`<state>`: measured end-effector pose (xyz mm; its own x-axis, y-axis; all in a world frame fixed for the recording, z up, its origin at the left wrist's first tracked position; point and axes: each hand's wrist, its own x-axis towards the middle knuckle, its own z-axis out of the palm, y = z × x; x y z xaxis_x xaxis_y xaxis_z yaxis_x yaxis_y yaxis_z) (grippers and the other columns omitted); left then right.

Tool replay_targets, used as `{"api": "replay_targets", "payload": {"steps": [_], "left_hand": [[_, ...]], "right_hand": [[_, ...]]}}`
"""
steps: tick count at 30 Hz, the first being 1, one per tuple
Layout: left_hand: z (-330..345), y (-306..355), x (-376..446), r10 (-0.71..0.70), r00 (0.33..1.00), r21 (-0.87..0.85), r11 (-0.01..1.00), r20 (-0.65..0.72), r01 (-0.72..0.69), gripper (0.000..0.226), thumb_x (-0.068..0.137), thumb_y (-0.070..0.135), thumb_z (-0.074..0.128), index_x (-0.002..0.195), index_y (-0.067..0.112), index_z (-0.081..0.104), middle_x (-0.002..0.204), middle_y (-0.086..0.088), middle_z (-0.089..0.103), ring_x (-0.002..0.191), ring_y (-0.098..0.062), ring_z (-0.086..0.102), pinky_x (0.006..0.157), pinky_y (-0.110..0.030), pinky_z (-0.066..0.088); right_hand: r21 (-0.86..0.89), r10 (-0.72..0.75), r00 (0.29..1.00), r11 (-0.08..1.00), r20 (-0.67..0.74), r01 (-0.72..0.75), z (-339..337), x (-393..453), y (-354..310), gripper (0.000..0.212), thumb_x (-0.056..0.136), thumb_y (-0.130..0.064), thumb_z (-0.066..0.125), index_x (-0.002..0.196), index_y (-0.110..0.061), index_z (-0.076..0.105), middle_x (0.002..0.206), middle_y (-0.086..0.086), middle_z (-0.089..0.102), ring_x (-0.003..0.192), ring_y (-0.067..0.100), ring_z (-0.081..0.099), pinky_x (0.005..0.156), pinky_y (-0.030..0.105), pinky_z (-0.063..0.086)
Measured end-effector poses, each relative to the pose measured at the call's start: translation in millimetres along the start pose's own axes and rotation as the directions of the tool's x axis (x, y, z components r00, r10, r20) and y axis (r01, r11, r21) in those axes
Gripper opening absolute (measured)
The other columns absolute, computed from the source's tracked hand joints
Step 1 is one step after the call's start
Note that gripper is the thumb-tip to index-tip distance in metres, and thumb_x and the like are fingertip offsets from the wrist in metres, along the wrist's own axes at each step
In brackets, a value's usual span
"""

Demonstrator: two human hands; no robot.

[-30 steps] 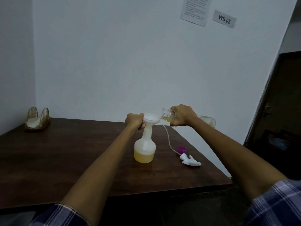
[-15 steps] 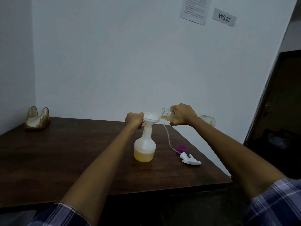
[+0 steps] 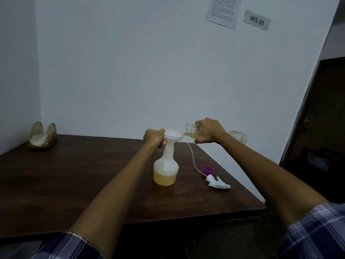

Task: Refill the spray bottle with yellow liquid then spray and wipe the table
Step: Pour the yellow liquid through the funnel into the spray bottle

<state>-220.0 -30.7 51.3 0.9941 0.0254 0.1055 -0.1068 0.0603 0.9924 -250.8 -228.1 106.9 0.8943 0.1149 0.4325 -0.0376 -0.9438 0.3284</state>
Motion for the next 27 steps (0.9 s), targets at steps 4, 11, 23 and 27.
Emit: {"api": "replay_targets", "payload": {"steps": [4,11,23,27], "left_hand": [[0.2,0.3,-0.4,-0.002,1.0,-0.005,1.0,-0.001,0.002,0.022,0.086,0.01,0.049,0.065,0.005,0.055,0.057,-0.005,0.056,0.042,-0.012,0.05,0.032,-0.013,0.04],[0.0,0.9,-0.1,-0.011,1.0,-0.002,1.0,0.002,0.011,0.023,0.086,0.009,0.049,0.064,0.005,0.054,0.057,-0.005,0.055,0.043,-0.014,0.05,0.032,-0.014,0.04],[0.0,1.6,0.1,-0.017,1.0,-0.003,1.0,-0.003,0.017,0.022,0.085,0.01,0.05,0.064,0.006,0.054,0.056,-0.004,0.055,0.041,-0.013,0.051,0.037,-0.018,0.043],[0.0,0.7,0.8,-0.011,1.0,0.009,1.0,-0.011,0.011,0.022,0.085,0.011,0.05,0.064,0.006,0.055,0.055,-0.004,0.056,0.033,-0.008,0.049,0.034,-0.015,0.042]], "right_hand": [[-0.006,-0.001,1.0,1.0,0.002,0.001,0.2,0.7,0.2,0.043,0.068,-0.043,0.07,0.094,-0.011,0.057,0.078,0.003,0.058,0.068,0.02,0.052,0.062,0.027,0.038],[-0.004,0.0,1.0,1.0,-0.004,0.0,1.5,1.6,1.2,0.041,0.068,-0.042,0.071,0.091,-0.01,0.057,0.08,0.005,0.062,0.067,0.021,0.052,0.061,0.027,0.038],[-0.004,-0.014,1.0,1.0,-0.005,0.014,1.4,1.7,1.2,0.037,0.068,-0.041,0.071,0.086,-0.013,0.054,0.073,0.001,0.054,0.066,0.021,0.052,0.061,0.026,0.038],[-0.007,-0.021,1.0,1.0,-0.01,0.021,1.3,1.9,1.5,0.037,0.067,-0.041,0.071,0.083,-0.014,0.051,0.072,0.001,0.053,0.066,0.021,0.051,0.06,0.026,0.037]]}}
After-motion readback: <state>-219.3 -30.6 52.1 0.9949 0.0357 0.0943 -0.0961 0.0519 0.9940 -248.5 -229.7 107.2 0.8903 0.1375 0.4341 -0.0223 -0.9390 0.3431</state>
